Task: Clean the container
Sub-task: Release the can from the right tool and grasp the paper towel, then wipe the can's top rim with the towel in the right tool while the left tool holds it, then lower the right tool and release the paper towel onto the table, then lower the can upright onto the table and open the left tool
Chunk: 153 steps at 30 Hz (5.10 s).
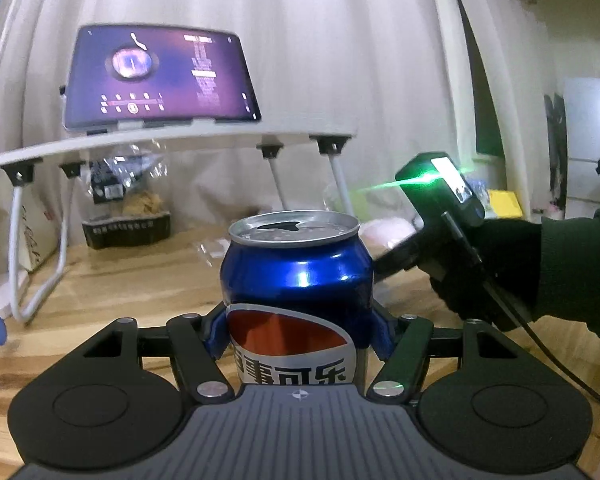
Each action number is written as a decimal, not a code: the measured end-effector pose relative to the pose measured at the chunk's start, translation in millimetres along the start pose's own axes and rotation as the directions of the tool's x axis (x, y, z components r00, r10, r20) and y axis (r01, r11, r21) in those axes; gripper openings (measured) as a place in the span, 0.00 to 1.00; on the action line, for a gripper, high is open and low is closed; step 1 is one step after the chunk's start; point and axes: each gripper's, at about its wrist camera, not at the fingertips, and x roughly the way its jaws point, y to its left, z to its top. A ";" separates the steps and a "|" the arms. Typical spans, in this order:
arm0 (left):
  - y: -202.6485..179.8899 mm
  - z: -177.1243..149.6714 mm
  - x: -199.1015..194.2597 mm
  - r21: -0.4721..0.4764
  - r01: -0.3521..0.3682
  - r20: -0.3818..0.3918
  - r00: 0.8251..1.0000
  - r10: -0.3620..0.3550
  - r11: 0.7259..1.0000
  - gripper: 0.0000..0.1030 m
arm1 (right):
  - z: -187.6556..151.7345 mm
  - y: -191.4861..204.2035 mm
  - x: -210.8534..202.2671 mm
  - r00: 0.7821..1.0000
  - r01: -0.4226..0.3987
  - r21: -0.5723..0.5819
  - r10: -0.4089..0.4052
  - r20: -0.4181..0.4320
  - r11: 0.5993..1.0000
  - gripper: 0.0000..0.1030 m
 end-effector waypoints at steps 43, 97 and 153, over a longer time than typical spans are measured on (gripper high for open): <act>-1.4 0.4 28.6 0.029 0.027 -0.157 0.987 -0.022 0.999 0.65 | 5.8 101.3 -139.7 0.893 -0.416 -0.209 0.440 0.089 0.885 0.13; -4.1 0.6 31.4 0.020 -0.018 -0.162 0.987 0.021 1.000 0.65 | 12.1 61.4 -133.7 0.915 -0.288 0.012 0.272 0.299 0.957 0.14; 50.4 29.6 135.4 -0.042 -0.335 -0.218 0.923 0.319 0.941 0.66 | -67.1 4.2 -65.3 0.998 -0.038 0.231 0.024 0.063 0.972 1.00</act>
